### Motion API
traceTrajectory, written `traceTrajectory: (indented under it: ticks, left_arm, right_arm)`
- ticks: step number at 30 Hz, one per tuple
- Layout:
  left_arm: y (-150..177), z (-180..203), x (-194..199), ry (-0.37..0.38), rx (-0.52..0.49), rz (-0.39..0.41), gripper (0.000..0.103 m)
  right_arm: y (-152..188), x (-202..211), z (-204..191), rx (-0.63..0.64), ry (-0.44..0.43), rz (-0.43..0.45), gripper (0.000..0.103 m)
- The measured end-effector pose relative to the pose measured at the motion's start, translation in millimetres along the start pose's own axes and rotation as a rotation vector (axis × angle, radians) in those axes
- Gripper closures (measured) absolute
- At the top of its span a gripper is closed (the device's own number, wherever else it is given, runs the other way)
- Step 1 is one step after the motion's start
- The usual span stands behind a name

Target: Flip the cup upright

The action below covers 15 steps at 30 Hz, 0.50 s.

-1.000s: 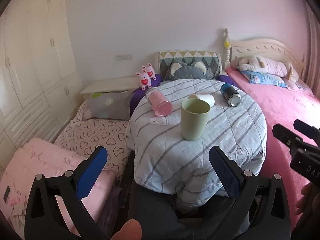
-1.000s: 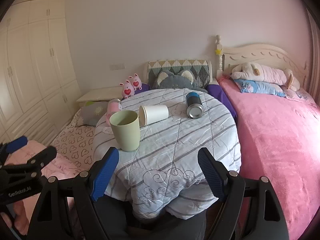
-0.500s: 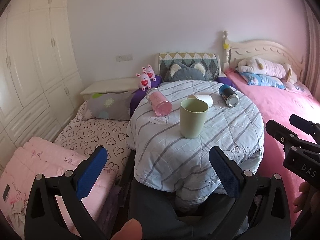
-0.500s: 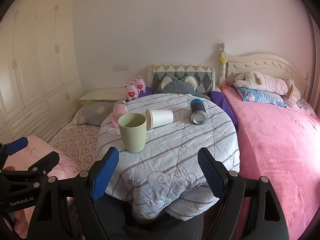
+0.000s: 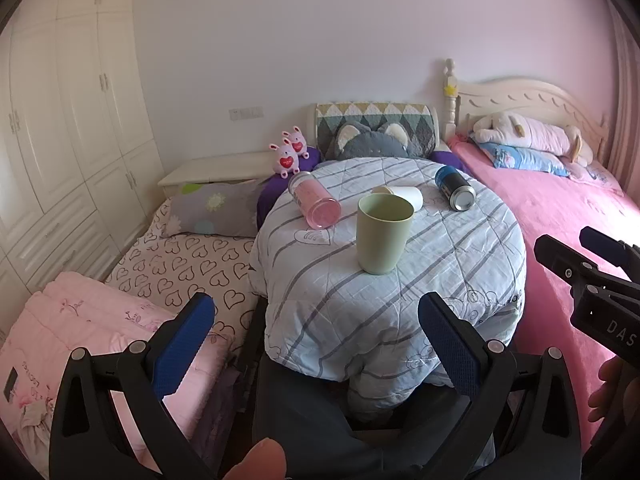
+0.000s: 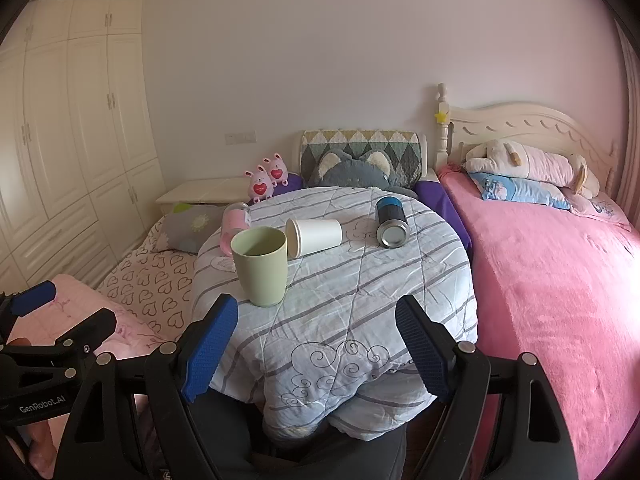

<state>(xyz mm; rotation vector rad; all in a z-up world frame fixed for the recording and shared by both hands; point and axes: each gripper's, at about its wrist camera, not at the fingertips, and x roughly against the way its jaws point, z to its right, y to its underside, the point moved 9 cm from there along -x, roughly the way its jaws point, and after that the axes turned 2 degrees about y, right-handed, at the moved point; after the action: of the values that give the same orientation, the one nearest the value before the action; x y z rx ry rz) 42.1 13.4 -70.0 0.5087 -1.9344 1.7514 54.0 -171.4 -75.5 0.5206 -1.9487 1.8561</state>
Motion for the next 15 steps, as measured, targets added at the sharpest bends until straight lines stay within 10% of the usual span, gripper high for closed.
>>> traceTrajectory:
  ticks: [15]
  left_arm:
    - [2.9,1.4,-1.5,-0.014,0.001,0.0,0.0]
  right_arm:
    - [4.1,-5.2,-1.4,-0.001,-0.009,-0.011,0.021]
